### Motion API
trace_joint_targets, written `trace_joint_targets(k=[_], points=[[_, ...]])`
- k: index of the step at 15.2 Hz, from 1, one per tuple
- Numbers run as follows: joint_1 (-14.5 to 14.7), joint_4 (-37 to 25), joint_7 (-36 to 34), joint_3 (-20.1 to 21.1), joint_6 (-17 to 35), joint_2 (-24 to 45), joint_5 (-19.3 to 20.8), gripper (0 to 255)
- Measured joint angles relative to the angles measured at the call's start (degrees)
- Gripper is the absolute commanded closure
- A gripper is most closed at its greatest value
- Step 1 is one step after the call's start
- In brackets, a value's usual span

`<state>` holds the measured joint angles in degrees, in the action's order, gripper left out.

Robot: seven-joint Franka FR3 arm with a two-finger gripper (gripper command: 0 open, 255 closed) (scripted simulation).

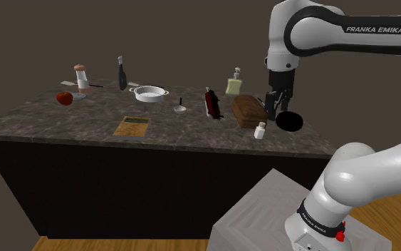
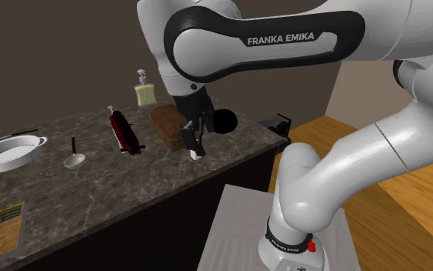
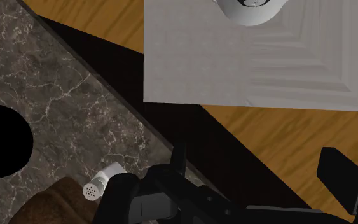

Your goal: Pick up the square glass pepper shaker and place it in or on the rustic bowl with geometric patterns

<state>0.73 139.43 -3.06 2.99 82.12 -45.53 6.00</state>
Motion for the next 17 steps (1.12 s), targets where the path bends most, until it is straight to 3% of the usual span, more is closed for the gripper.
trace_joint_targets(k=[4, 10, 17], points=[[-0.7, 1.8, 2.4, -2.5, 3.4, 0.5, 1.6, 0], [-3.1, 4.7, 9.8, -10.4, 13.2, 3.7, 6.2, 0], [-4.8, 3.8, 18.6, -19.9, 26.7, 14.1, 9.0, 0]])
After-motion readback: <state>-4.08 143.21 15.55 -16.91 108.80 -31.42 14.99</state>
